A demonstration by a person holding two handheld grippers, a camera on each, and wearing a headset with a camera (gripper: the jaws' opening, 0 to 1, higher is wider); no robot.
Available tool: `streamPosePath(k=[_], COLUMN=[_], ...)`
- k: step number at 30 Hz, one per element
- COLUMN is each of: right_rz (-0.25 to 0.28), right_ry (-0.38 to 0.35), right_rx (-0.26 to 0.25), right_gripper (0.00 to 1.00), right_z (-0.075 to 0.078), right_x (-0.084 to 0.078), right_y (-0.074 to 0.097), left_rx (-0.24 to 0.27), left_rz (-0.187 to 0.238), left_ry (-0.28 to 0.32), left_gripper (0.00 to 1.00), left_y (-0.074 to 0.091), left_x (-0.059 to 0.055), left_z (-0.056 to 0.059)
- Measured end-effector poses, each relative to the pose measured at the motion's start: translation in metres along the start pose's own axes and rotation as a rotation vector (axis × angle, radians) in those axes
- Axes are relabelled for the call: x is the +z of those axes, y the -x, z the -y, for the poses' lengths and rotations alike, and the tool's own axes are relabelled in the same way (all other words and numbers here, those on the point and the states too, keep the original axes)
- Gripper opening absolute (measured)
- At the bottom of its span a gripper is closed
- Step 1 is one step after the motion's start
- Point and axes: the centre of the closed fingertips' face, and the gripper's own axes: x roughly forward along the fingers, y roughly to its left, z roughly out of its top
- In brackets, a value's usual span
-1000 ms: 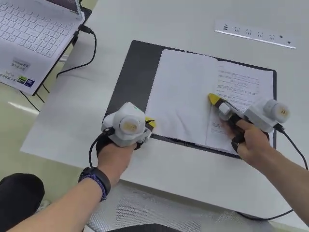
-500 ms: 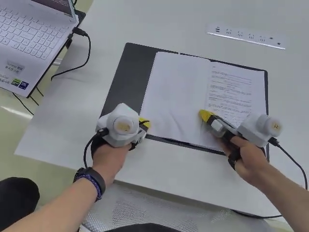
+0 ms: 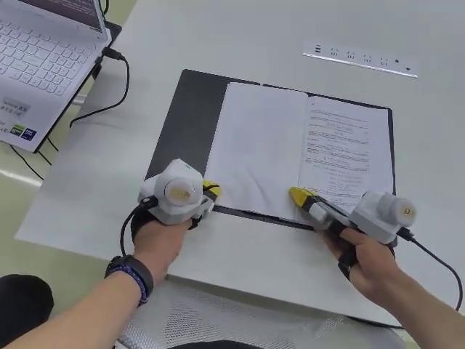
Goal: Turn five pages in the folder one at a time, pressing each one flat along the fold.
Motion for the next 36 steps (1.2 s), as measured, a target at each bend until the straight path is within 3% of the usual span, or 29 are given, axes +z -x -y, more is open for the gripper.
streamPosePath(k=[16, 36], right_rz=[-0.038, -0.052], right_ry=[0.017, 0.019], right_rx=[0.002, -0.012], right_gripper=[0.00, 0.00], right_z=[-0.002, -0.003], right_x=[-0.024, -0.030], right_y=[0.016, 0.018], left_rx=[-0.003, -0.008], left_rz=[-0.004, -0.030], left_ry=[-0.007, -0.031], left_gripper=[0.00, 0.00], left_y=[0.001, 0.000], left_x=[0.000, -0.001], left_z=[0.000, 0.000])
